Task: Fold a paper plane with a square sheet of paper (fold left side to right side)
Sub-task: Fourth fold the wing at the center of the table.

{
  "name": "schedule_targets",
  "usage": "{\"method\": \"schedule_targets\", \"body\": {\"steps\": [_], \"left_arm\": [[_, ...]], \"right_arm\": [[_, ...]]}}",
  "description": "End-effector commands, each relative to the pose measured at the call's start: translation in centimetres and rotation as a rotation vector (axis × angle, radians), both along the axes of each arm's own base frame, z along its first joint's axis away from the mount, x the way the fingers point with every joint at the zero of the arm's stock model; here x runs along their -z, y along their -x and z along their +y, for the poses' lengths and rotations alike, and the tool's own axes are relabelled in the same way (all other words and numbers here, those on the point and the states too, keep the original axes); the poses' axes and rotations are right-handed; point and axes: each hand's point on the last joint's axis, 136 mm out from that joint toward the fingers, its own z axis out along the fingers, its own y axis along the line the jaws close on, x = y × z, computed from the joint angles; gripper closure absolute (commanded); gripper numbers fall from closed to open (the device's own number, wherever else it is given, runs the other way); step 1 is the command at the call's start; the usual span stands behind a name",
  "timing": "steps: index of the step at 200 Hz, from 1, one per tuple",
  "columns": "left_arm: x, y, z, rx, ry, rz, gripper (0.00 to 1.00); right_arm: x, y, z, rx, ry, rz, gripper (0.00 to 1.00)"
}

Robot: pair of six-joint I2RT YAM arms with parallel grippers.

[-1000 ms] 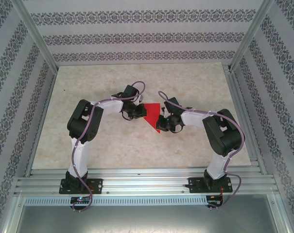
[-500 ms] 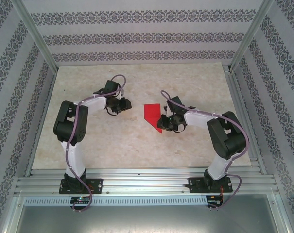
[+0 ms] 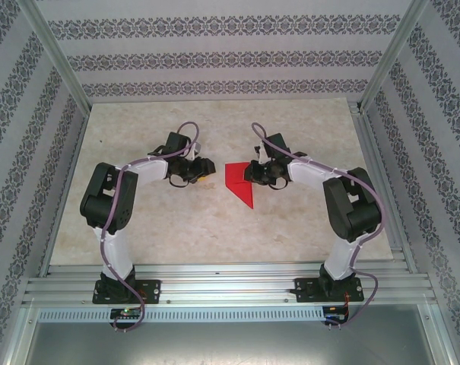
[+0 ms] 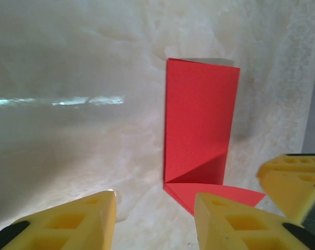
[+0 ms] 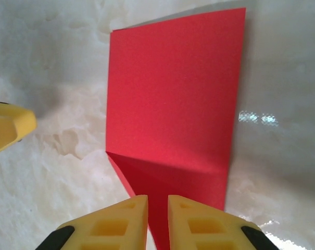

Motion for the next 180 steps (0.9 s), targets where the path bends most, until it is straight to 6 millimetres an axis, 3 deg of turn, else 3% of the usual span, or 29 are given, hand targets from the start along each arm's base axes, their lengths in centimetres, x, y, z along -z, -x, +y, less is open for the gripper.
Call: {"method": "schedule_targets", "body": {"steps": [1, 85, 155, 180], "left_arm": [[-0.4, -0.4, -1.7, 0.021, 0.052, -0.008, 0.54], [0.5, 0.4, -4.4, 0.086, 0.035, 0.036, 0.51], [1.0, 0.6, -6.6, 0.125, 0.034, 0.053, 0.51], [1.2, 0.6, -7.3, 0.138, 0.037, 0.057, 0.57]], "right_arm": [[0.8, -0.7, -0.5, -0.009, 0.025, -0.008, 0.84], [2.9, -0.9, -2.7, 0.009, 0.124, 0.003, 0.83], [3.6, -0.8, -2.4, 0.001, 0.104, 0.017, 0.82], [3.3, -0.9, -2.4, 0.004, 0.099, 0.011, 0.82]]}}
